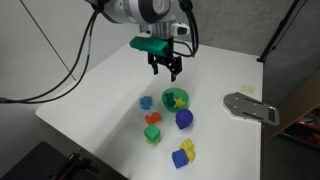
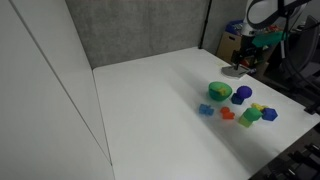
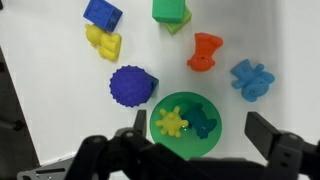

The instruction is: Remove the blue toy from the bowl, then put the yellow toy in the bowl

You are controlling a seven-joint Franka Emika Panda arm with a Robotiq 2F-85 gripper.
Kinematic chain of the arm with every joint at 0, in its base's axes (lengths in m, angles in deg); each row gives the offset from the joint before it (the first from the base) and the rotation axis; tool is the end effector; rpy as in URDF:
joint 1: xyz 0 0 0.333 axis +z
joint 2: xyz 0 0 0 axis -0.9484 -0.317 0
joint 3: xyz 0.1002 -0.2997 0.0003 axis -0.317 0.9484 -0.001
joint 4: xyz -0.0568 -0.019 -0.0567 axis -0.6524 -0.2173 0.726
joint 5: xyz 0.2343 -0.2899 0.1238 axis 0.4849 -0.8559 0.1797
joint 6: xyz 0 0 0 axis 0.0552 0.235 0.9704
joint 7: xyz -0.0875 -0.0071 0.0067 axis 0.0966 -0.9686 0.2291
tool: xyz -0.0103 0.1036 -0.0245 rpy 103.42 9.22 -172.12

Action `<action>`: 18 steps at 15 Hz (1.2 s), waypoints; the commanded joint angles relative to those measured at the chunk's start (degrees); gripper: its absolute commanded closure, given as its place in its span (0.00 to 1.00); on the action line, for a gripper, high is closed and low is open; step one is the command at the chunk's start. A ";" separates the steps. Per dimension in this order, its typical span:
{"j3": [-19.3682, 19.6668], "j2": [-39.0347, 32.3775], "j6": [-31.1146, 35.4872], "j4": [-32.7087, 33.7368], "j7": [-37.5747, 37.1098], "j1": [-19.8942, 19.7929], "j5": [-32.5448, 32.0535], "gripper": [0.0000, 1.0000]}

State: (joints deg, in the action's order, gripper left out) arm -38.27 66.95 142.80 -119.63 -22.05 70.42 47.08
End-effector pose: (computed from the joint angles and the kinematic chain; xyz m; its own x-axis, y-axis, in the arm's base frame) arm 0.6179 -0.1006 0.3072 0.9587 -0.2556 -0.1249 -0.2378 -0.9610 0.1413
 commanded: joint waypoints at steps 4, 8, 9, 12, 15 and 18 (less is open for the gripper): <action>-2.06 18.54 -5.13 -13.40 3.03 -0.72 -0.12 0.00; -2.66 27.78 -7.25 -18.44 1.96 -0.93 0.68 0.00; -2.77 29.96 -7.56 -19.46 2.53 -1.01 0.98 0.00; -2.98 34.32 -7.85 -21.47 3.29 -1.08 2.00 0.00; -3.13 36.91 -7.18 -23.17 3.31 -1.10 2.42 0.00; -3.47 35.75 -7.45 -22.10 2.13 -1.23 1.61 0.00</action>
State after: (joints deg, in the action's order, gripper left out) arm -40.67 102.77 135.48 -141.86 -20.16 70.34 48.43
